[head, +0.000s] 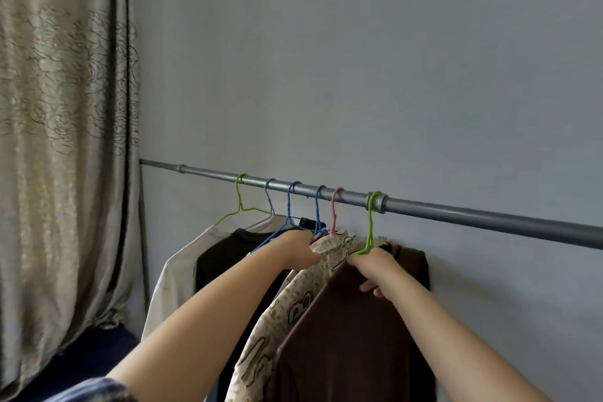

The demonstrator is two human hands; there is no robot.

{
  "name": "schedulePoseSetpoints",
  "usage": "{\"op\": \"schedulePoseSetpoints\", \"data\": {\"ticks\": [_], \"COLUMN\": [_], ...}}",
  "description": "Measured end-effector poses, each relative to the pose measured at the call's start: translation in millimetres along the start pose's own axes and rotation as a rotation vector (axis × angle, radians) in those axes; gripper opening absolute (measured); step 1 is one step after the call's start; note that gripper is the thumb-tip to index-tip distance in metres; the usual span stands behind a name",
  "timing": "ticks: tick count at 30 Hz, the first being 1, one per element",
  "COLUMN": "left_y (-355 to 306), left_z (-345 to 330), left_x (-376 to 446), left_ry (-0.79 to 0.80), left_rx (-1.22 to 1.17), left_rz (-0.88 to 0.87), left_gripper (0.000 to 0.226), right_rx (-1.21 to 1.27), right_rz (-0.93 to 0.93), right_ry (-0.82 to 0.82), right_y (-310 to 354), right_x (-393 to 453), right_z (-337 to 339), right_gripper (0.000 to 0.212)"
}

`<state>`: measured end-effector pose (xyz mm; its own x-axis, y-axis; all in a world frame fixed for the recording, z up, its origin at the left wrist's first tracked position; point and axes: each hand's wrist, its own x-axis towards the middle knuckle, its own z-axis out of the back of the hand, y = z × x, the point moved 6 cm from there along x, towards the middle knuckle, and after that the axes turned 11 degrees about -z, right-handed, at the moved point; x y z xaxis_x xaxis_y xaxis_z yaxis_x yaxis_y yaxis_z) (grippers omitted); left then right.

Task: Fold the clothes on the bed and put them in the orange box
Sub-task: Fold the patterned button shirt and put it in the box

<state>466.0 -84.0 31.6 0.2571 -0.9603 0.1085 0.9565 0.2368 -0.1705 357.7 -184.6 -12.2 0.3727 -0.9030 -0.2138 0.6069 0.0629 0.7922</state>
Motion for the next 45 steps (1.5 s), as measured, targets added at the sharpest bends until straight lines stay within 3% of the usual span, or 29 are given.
{"op": "schedulePoseSetpoints", "data": {"ticks": [4, 11, 14, 20, 23, 27, 32, 36, 39, 42, 45], "left_y": [-3, 4, 12, 28, 31, 30, 35, 39, 46, 48, 54], "left_z": [-6, -23, -28, -5, 20, 43, 44, 38, 35, 37, 46], "left_x": [22, 46, 55, 63, 61, 41, -4, -68, -132, -203, -276], "left_ry": [0.036, 0.063, 0.035, -0.159, -0.227, -0.267, -0.300, -0.288, -0.343, -0.407, -0.495], "left_rx": [-0.101, -0.166, -0.271, -0.593, -0.687, -0.696, -0.648, -0.623, -0.652, -0.661, -0.588], "left_rz": [0.012, 0.007, 0.013, 0.157, 0.117, 0.083, 0.157, 0.270, 0.365, 0.467, 0.564], "left_gripper": [0.049, 0.032, 0.004, 0.021, 0.031, 0.012, 0.018, 0.036, 0.023, 0.008, 0.011], "right_rx": [0.196, 0.554, 0.572, 0.503, 0.492, 0.590, 0.525, 0.546, 0.548, 0.523, 0.520], "right_rz": [-0.113, -0.170, -0.166, 0.012, 0.114, 0.145, 0.164, 0.230, 0.342, 0.437, 0.514], "right_ry": [0.094, 0.126, 0.066, -0.129, -0.169, -0.111, -0.021, 0.073, 0.065, 0.062, 0.092], "right_y": [-5, 4, 5, 16, 34, 54, 46, 39, 32, 30, 36], "right_x": [14, 28, 36, 30, 13, -8, -32, -62, -96, -130, -171], "right_z": [-12, -27, -31, -12, 7, 12, -11, -33, -45, -65, -96], "right_gripper": [0.045, 0.028, 0.035, 0.032, 0.010, 0.007, 0.013, 0.018, 0.022, 0.013, 0.011]}}
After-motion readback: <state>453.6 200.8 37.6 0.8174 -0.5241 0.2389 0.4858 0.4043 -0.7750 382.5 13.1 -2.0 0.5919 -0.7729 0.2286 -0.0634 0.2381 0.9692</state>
